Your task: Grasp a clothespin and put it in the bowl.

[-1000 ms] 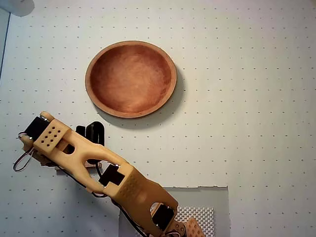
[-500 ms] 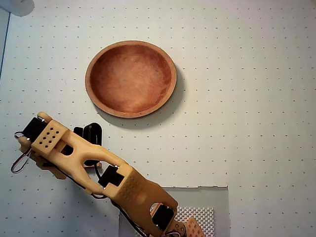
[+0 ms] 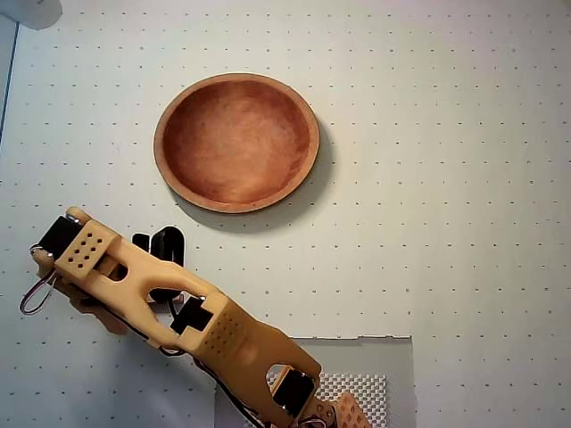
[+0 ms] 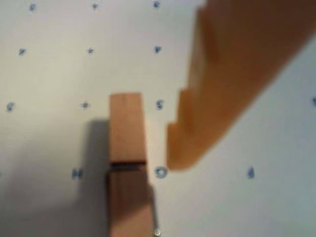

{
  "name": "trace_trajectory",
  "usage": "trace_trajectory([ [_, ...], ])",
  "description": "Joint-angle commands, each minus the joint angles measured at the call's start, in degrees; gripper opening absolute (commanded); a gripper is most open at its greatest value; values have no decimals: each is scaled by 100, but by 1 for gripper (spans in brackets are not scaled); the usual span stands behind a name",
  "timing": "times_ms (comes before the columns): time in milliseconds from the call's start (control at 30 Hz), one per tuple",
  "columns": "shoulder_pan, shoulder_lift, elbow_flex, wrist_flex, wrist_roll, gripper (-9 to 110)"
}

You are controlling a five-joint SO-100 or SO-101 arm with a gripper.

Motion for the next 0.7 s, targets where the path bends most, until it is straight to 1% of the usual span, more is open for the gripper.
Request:
trace_trajectory([
  [0, 18, 88, -308, 18, 18, 24],
  [233, 53, -158, -308, 53, 35, 24],
  [667, 431, -255, -308, 9, 26, 24],
])
